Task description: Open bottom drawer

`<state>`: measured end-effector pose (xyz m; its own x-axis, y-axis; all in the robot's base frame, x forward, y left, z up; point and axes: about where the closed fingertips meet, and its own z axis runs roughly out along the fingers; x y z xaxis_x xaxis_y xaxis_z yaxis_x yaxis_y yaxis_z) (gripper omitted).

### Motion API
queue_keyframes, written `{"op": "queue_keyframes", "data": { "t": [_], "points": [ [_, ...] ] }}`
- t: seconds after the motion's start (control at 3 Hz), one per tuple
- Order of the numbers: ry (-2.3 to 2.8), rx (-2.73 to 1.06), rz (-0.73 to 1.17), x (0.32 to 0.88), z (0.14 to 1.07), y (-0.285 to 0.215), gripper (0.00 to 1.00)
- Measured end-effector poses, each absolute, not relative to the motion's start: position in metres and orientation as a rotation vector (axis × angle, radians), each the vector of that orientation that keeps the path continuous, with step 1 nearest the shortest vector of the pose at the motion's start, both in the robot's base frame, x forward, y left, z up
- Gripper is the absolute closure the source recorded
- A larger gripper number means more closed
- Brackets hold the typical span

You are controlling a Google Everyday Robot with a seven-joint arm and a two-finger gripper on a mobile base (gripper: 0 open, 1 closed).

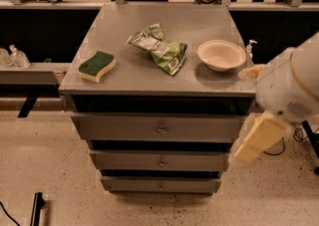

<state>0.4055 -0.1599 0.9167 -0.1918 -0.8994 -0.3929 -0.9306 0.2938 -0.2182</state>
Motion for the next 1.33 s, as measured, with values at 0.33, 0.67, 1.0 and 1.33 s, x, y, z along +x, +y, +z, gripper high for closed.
{"op": "queue_keyframes", "data": {
  "t": [0.33, 0.67, 1.0, 1.33],
  "points": [
    [2.061, -1.623, 0.176, 0.390, 0.886, -0.143, 0.00],
    [2.062, -1.620, 0.176, 0.390, 0.886, -0.144, 0.00],
    [2.005, -1.582, 0.187, 0.392, 0.874, -0.145, 0.00],
    [1.936, -1.465, 0.281, 0.390, 0.822, -0.145, 0.00]
  ]
}}
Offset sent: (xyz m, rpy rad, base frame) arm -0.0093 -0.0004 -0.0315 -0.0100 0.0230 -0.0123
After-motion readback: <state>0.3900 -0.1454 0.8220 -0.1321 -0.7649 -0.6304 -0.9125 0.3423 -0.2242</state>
